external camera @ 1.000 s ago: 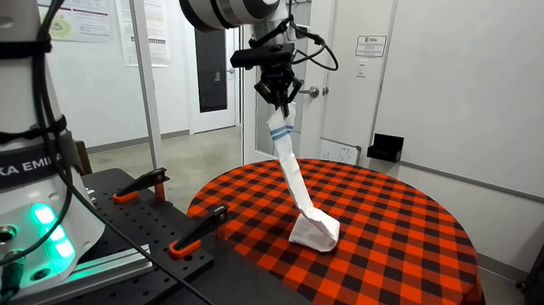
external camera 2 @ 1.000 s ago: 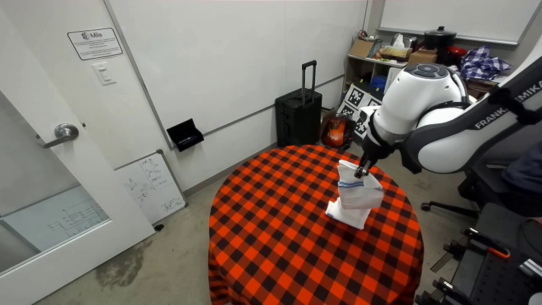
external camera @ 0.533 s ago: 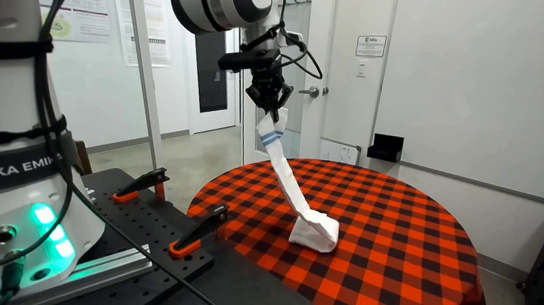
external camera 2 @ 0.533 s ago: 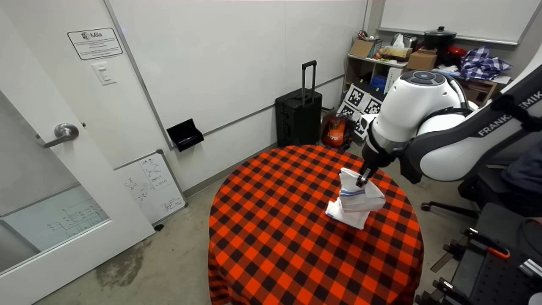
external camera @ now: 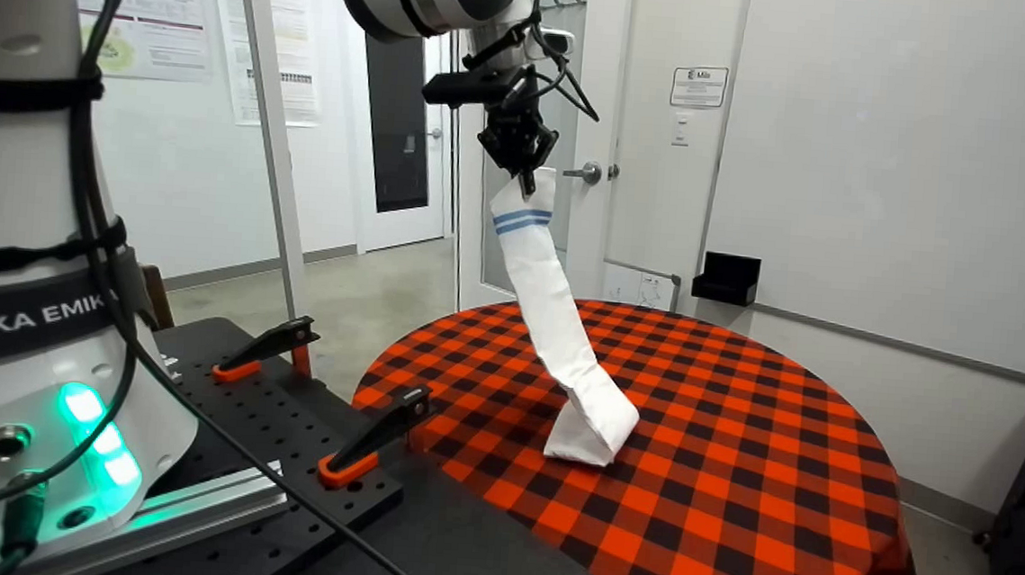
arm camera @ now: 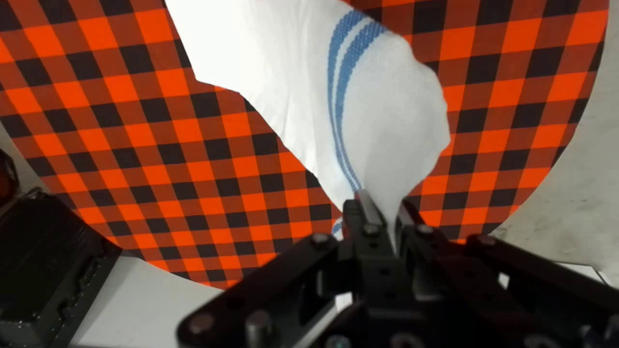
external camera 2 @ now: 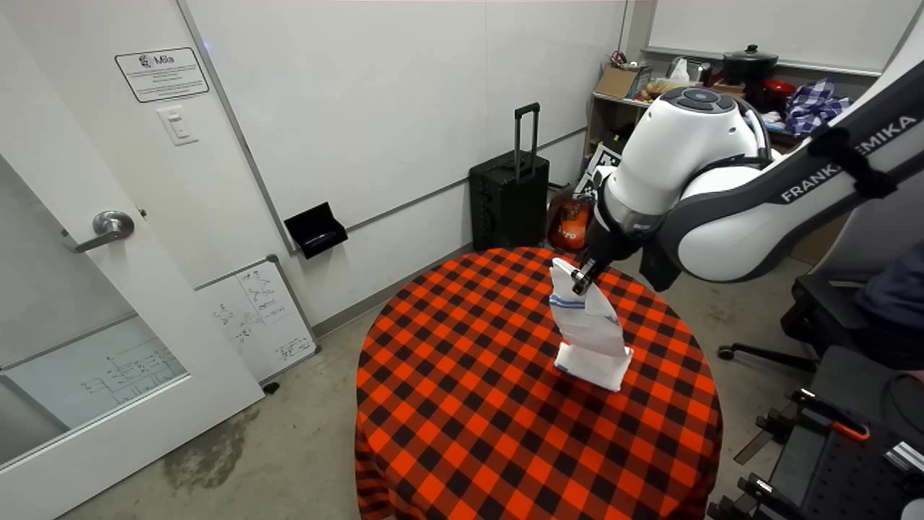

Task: Fold the towel three times over.

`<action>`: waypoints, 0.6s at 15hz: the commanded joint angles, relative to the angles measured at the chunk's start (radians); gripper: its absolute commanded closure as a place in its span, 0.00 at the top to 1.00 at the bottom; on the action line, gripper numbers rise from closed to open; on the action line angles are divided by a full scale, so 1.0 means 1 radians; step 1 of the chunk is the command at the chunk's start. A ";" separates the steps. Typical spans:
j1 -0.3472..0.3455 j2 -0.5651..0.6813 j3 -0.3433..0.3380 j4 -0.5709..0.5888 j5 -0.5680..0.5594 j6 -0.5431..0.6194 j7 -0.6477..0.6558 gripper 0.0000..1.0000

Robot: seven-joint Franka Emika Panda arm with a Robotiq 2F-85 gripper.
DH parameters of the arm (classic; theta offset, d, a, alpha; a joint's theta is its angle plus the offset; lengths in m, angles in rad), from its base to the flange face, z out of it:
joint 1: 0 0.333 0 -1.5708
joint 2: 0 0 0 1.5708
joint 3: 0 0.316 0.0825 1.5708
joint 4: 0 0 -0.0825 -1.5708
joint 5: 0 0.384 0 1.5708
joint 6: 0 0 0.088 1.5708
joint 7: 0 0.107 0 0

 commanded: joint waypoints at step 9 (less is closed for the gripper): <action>-0.026 0.210 0.098 0.184 0.435 -0.120 -0.122 0.02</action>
